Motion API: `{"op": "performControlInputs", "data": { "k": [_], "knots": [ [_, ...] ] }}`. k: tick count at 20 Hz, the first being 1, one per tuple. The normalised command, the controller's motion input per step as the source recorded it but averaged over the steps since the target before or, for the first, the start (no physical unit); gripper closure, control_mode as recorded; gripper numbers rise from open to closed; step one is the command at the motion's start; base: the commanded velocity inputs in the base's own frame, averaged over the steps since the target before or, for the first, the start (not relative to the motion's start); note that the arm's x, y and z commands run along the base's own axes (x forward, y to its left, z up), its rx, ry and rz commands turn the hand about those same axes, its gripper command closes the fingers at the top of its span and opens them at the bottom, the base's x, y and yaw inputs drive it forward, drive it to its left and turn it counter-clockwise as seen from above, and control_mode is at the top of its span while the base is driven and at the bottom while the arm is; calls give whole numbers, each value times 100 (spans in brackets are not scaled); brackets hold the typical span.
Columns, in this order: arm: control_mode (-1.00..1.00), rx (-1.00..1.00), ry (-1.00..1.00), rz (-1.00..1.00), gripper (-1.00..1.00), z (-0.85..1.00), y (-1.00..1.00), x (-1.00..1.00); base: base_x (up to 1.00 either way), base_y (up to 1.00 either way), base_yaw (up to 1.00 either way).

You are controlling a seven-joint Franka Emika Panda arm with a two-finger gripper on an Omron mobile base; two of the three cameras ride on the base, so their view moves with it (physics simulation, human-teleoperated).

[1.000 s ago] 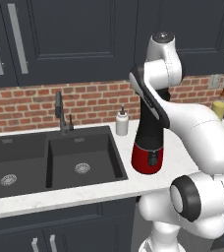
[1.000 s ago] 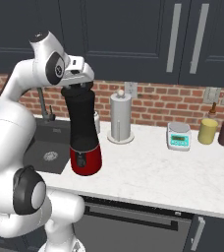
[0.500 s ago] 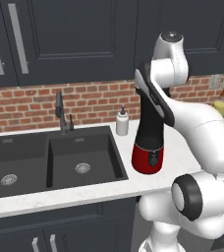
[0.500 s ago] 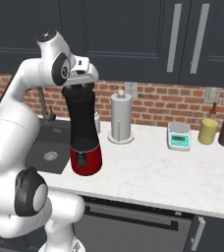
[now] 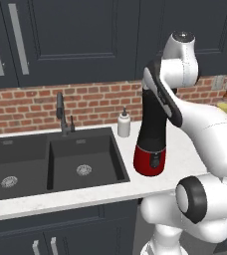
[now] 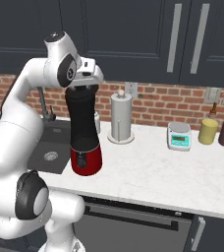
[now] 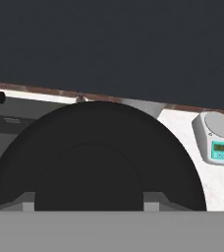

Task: Close the lid blender by securely placing the lid on top.

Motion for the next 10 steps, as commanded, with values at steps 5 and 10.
{"op": "performControlInputs", "data": {
  "k": [5, 10],
  "knots": [
    [-100, 8, 0, 0, 100, 12, -27, 0, 0, 0, 0],
    [-100, 4, 0, 0, 100, 5, -10, 0, 0, 0, 0]
  ]
}}
